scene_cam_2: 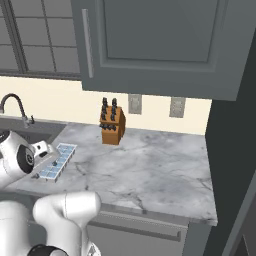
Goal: The ice cube tray has been filled with water. Take the tray and place it in the freezer to make ice. Close the freezer door after placing the tray.
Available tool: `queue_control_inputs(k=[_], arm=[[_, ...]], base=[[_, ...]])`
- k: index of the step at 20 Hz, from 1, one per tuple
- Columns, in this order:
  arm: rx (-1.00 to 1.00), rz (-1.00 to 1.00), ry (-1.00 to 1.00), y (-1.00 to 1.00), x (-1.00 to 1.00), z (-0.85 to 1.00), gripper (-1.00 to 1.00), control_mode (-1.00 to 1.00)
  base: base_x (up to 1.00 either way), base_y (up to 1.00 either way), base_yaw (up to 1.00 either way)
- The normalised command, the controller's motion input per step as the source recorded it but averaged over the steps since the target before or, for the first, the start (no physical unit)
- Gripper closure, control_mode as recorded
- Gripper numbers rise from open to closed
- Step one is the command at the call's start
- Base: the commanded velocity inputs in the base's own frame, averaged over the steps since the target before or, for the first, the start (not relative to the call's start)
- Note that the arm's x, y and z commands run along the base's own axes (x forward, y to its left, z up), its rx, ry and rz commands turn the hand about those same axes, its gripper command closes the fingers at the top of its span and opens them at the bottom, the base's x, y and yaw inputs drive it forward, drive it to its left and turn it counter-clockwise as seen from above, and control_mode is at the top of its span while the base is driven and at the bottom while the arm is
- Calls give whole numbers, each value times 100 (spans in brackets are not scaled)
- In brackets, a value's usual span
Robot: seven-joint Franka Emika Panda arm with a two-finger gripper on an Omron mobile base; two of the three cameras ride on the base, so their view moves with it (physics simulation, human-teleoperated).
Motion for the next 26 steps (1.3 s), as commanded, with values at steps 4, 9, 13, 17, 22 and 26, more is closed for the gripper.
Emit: queue_control_inputs(k=[4,9,13,17,22,26], arm=[[-2,33,2,0,0,0,-100,-100],[-1,19,0,11,0,-1,-100,-100],[0,5,0,20,12,0,-100,-100],[0,0,0,12,23,0,-100,-100],[0,0,0,15,28,0,-100,-100],[0,0,0,19,3,-1,-100,-100]], base=[[0,0,0],[0,0,0],[0,0,0],[0,0,0],[0,0,0],[0,0,0]])
